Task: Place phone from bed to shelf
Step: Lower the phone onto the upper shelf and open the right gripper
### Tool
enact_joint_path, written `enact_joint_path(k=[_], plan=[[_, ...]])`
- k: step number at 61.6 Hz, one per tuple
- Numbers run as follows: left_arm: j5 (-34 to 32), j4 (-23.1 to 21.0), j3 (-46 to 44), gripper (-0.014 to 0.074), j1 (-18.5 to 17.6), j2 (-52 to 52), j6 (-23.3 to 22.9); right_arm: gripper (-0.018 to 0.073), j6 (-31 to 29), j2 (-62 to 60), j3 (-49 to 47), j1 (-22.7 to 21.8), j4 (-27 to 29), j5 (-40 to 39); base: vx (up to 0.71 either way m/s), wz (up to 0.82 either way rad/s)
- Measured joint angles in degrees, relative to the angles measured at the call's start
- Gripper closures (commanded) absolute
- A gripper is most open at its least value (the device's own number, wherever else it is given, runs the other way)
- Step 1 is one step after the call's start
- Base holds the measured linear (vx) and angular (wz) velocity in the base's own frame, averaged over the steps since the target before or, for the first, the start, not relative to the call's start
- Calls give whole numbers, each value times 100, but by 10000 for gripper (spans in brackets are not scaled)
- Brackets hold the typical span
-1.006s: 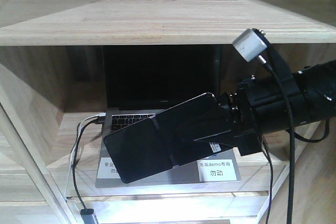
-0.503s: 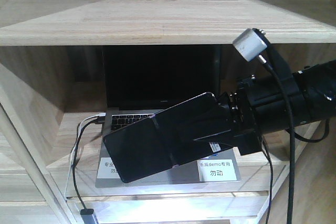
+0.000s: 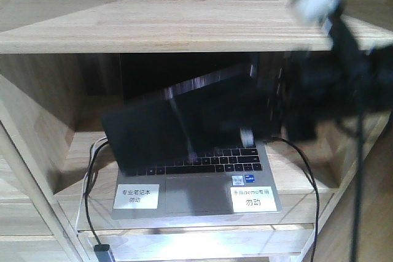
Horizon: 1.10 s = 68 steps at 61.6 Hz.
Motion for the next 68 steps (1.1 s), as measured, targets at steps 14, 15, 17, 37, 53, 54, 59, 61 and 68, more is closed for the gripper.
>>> enact_joint_path(k=[14,15,17,37,53,54,59,61,68], plan=[[0,0,0,595,0,0,0,561,340,-5,-1290,0,46,-18,0,0],[0,0,0,595,0,0,0,561,360,-5,-1413,0,46,-70,0,0],[0,0,0,595,0,0,0,561,376,-5,-1578,0,50,-150,0,0],[0,0,0,595,0,0,0,561,514,940,-3480,32,329,-675,0,0],[0,0,0,595,0,0,0,561,533,2274,-4880,752,112,-1229,0,0],[0,0,0,595,0,0,0,561,545,2379,-4964,821,70,-1292,0,0],[0,0,0,595,0,0,0,561,569,2742,-5184,1036,-21,-1497,0,0],[0,0,0,595,0,0,0,561,582,2864,-5235,1109,-34,-1582,0,0],[0,0,0,595,0,0,0,561,588,3257,-5283,1243,-91,-1962,0,0]])
